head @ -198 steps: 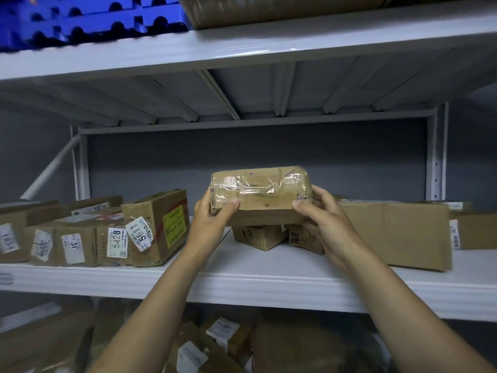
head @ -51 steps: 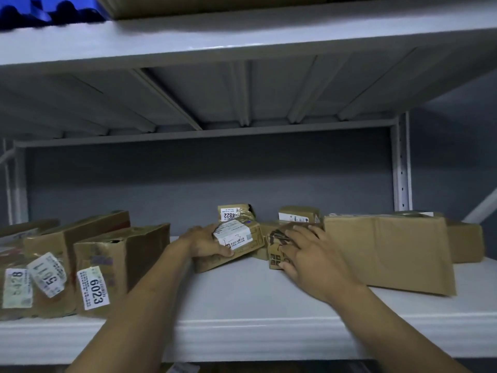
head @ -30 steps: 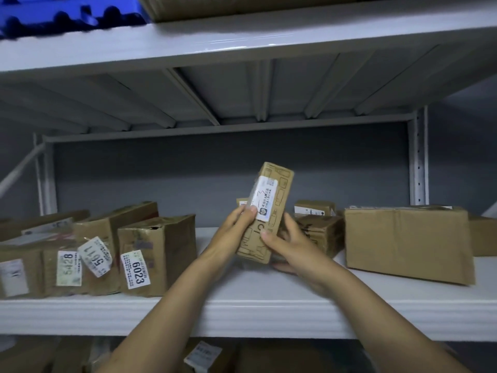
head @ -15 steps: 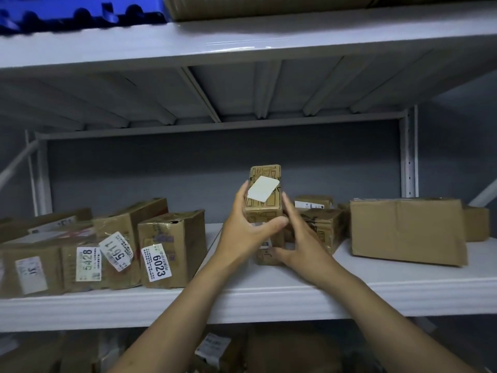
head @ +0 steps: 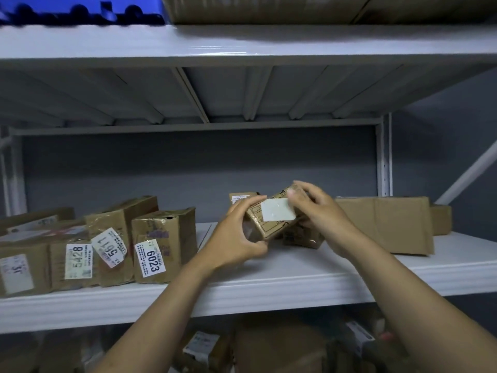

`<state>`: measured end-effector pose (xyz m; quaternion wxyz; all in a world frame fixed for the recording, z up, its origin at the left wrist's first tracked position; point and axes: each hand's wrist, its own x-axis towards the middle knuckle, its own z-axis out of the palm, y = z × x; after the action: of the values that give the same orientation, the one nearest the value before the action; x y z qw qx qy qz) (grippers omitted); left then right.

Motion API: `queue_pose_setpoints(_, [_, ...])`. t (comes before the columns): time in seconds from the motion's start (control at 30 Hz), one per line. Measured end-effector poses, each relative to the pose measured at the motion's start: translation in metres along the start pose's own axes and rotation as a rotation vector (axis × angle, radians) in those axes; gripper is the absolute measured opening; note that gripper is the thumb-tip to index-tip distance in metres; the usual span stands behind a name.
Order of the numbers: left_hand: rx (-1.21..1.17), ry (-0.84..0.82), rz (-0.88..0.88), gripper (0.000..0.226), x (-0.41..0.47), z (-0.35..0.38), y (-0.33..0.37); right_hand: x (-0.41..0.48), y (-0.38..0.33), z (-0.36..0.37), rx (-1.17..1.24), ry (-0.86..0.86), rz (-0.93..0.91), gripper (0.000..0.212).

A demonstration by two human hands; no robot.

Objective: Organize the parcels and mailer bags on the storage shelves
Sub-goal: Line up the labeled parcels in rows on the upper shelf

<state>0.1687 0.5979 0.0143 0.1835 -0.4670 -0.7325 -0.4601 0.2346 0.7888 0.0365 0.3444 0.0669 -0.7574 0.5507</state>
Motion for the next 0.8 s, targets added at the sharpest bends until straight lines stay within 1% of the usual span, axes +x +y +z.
queue_pose_setpoints(0.03, [-0.023,0.019,0.0,0.079,-0.002,0.001,0.0,-0.003,0.002,0.0,-0.043,-0.024,0.01,0.066])
queue_pose_setpoints(0.07, [-0.056,0.045,-0.005,0.079,-0.003,0.002,-0.001,-0.006,0.005,0.0,-0.069,-0.038,0.019,0.059])
queue_pose_setpoints(0.13, [-0.091,0.082,-0.027,0.078,-0.006,0.0,-0.003,-0.013,0.008,-0.001,-0.095,-0.046,0.003,0.04])
queue_pose_setpoints(0.2, [-0.1,0.076,-0.045,0.084,-0.009,-0.003,-0.004,-0.017,0.009,-0.003,-0.158,-0.063,-0.034,0.033])
queue_pose_setpoints(0.27, [-0.129,0.093,-0.075,0.095,-0.01,-0.004,-0.004,-0.021,0.008,-0.004,-0.228,-0.101,-0.047,0.039])
queue_pose_setpoints(0.33, [-0.157,0.15,-0.117,0.098,-0.01,-0.005,-0.003,-0.021,0.009,-0.005,-0.262,-0.127,-0.043,0.046])
queue_pose_setpoints(0.4, [-0.162,0.194,-0.152,0.091,-0.01,-0.008,-0.003,-0.022,0.007,-0.004,-0.303,-0.126,-0.061,0.054])
queue_pose_setpoints(0.47, [-0.15,0.198,-0.156,0.073,-0.008,-0.01,-0.006,-0.022,0.005,0.001,-0.343,-0.134,-0.084,0.061])
queue_pose_setpoints(0.57, [-0.184,0.157,-0.148,0.061,-0.009,-0.015,-0.005,-0.025,0.003,0.013,-0.347,-0.202,-0.097,0.06])
queue_pose_setpoints(0.63, [-0.196,0.103,-0.148,0.052,-0.012,-0.019,-0.002,-0.029,0.005,0.023,-0.328,-0.26,-0.083,0.073])
queue_pose_setpoints(0.73, [-0.168,0.072,-0.155,0.053,-0.016,-0.024,0.002,-0.033,0.013,0.039,-0.291,-0.337,-0.079,0.097])
queue_pose_setpoints(0.8, [-0.13,0.101,-0.151,0.053,-0.018,-0.029,0.001,-0.031,0.016,0.046,-0.267,-0.351,-0.094,0.101])
